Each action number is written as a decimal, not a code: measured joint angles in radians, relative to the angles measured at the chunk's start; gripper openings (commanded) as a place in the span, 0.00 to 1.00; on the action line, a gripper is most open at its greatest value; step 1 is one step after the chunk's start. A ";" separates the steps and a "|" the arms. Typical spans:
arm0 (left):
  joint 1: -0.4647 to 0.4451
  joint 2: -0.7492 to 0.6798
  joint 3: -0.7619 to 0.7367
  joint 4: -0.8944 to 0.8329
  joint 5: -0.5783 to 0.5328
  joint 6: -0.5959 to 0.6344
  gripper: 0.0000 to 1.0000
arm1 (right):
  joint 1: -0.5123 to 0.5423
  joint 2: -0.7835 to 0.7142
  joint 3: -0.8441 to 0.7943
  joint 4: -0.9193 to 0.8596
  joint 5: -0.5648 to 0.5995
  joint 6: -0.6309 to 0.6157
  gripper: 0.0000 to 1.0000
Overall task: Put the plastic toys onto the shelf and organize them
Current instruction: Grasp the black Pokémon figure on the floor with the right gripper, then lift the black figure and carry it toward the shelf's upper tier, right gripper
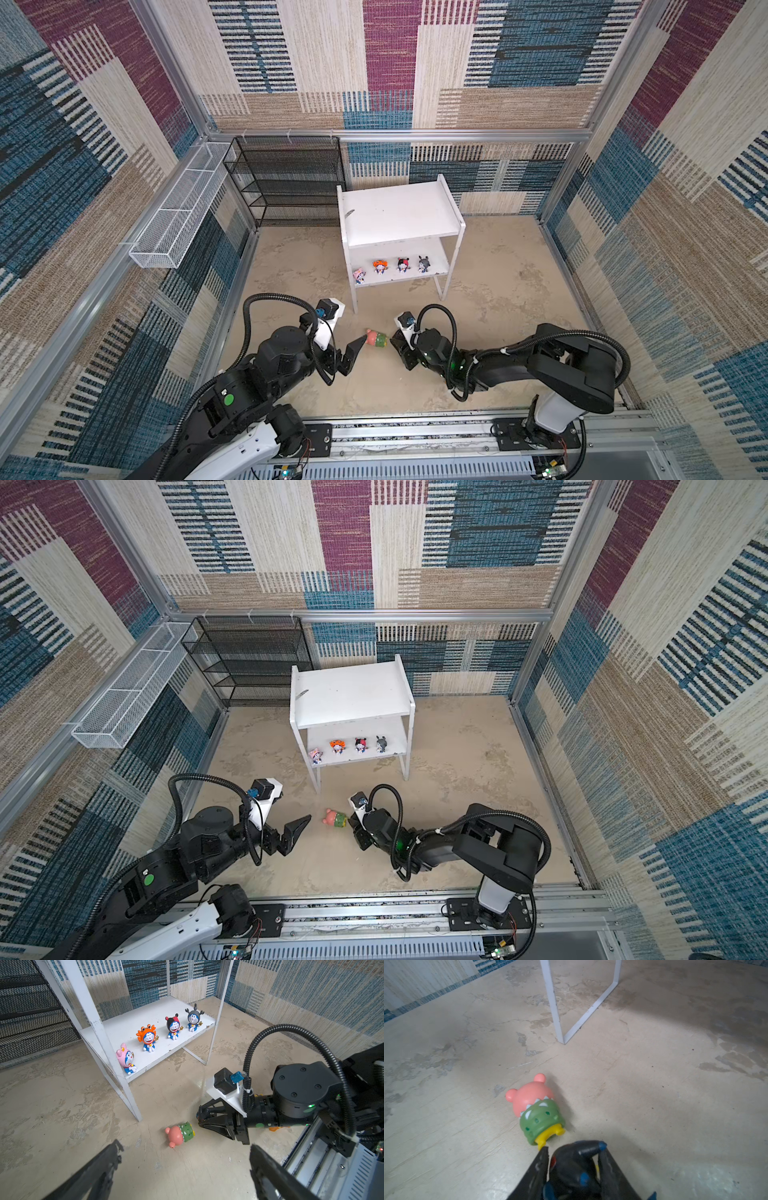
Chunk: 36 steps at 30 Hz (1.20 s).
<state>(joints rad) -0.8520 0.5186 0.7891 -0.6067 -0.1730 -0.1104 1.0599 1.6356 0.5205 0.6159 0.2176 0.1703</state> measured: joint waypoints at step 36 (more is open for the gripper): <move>0.001 -0.049 0.021 -0.052 0.087 0.081 0.99 | -0.274 -0.468 0.510 -0.422 -0.787 -0.153 0.30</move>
<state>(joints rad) -0.8513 0.4694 0.8104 -0.6586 -0.0856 -0.0296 0.7860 1.1675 1.0302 0.1940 -0.5697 0.0174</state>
